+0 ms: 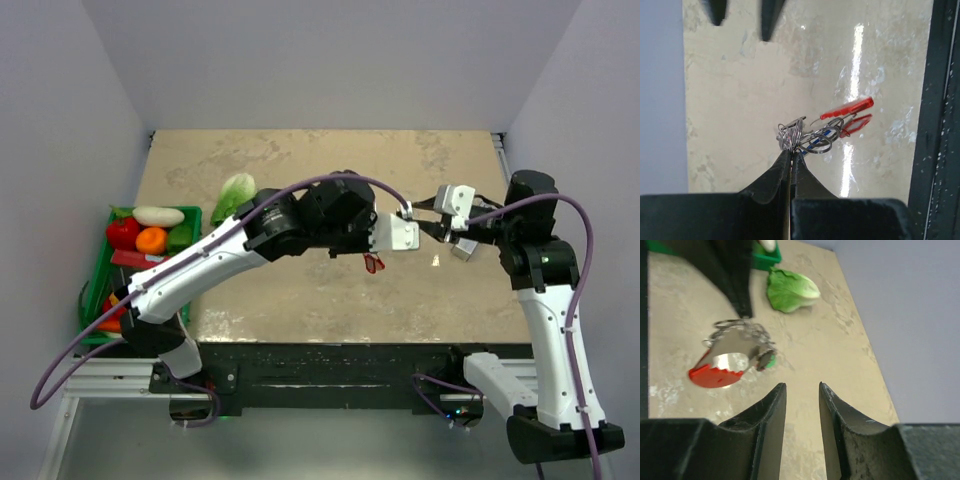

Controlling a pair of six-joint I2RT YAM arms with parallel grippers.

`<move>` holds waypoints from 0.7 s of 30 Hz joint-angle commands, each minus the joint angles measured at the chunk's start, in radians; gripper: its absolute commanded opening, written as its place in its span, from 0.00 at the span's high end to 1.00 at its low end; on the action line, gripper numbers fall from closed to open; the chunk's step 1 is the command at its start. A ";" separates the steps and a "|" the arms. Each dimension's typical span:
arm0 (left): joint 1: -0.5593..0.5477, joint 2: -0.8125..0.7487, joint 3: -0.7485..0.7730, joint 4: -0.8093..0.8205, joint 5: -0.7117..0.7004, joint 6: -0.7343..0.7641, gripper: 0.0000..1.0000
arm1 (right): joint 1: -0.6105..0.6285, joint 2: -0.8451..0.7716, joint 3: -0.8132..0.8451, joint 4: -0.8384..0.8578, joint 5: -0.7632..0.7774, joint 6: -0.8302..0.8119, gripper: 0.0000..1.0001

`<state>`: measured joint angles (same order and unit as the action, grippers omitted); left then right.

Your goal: Remove the keys from the keyring

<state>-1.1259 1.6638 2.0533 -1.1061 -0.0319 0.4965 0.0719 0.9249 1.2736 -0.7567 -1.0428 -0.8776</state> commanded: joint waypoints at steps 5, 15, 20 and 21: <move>-0.120 -0.022 -0.053 0.046 -0.361 0.112 1.00 | 0.002 0.005 -0.121 0.434 0.002 0.411 0.65; -0.158 -0.003 -0.029 0.037 -0.329 0.113 1.00 | 0.019 0.057 -0.234 0.849 -0.281 0.870 0.67; -0.172 0.016 -0.002 0.025 -0.306 0.109 1.00 | 0.078 0.060 -0.273 0.904 -0.263 0.966 0.67; -0.173 0.020 -0.001 0.025 -0.306 0.109 1.00 | 0.086 0.061 -0.278 0.918 -0.264 1.000 0.67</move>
<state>-1.2842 1.6756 1.9953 -1.1091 -0.3336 0.5919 0.1307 0.9920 1.0157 0.0277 -1.2743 -0.0372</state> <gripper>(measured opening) 0.021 0.328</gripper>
